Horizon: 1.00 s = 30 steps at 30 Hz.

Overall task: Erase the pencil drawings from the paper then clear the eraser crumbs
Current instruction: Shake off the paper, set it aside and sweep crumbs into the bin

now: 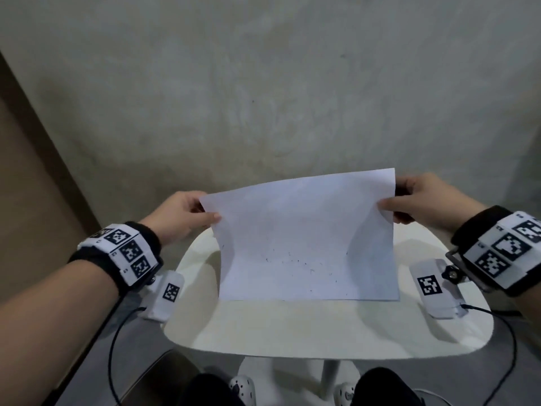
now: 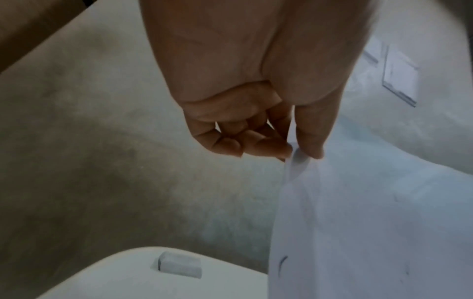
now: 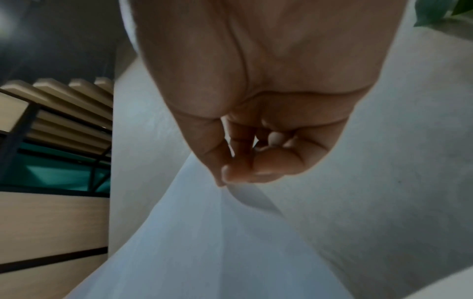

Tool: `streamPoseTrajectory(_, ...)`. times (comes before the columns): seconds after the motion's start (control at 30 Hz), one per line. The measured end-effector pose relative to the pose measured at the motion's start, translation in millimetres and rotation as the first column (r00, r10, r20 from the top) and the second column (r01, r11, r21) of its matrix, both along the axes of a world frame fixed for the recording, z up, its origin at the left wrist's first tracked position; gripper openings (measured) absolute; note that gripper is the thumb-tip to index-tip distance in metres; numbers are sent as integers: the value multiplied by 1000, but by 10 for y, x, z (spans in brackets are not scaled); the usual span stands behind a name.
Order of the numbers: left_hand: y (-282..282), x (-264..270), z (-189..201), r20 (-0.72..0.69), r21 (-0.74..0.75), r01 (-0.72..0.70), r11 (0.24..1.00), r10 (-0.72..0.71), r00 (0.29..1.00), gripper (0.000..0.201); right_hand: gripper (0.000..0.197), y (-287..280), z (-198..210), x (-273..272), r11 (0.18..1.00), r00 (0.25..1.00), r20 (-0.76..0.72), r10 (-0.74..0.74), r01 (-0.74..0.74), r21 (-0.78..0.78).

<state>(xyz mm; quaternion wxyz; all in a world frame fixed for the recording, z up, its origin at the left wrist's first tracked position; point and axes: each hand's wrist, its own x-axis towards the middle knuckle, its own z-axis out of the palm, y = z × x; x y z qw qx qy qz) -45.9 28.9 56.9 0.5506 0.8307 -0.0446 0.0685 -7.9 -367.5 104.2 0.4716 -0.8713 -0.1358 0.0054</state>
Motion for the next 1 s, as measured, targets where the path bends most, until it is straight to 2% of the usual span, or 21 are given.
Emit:
streamPoseTrajectory(0.2,-28,-235,219,182,-11,-52,999,53,982,20,21,-12,196,-249,997,993,115,-20,11,82)
streamPoseTrajectory(0.27,-11,-274,190,156,7,-45,999,43,987,19,20,-33,149,-272,998,995,97,-21,14,66)
streamPoseTrajectory(0.37,0,-315,41,35,49,-9,999,7,999,28,19,-53,-16,-260,999,1000,16,-24,24,-31)
streamPoseTrajectory(0.47,-96,-336,-57,-25,67,26,997,-25,999,17,9,-26,-129,-222,985,999,-32,-26,20,-173)
streamPoseTrajectory(0.53,-154,-330,-33,-3,75,17,997,-17,1000,16,7,12,-133,-204,974,999,-25,-27,21,-226)
streamPoseTrajectory(0.67,-155,-279,52,109,15,-54,998,52,993,16,20,0,-70,-157,990,994,98,-58,70,-123)
streamPoseTrajectory(0.73,-148,-272,-14,55,87,-5,996,0,998,18,18,-4,-121,-137,977,997,74,-33,48,-209)
streamPoseTrajectory(0.8,-133,-272,-117,-6,273,34,961,-34,999,10,9,18,-222,-135,935,1000,28,2,8,-356)
streamPoseTrajectory(0.87,-134,-271,-127,59,343,-9,939,-12,998,10,6,26,-255,-117,928,998,55,5,16,-373)
streamPoseTrajectory(0.93,-150,-283,-69,139,212,-58,976,29,990,11,7,12,-195,-121,955,996,80,-28,50,-292)
streamPoseTrajectory(1.0,-161,-305,-33,131,138,-72,988,54,990,13,6,7,-167,-116,967,996,78,-38,56,-249)
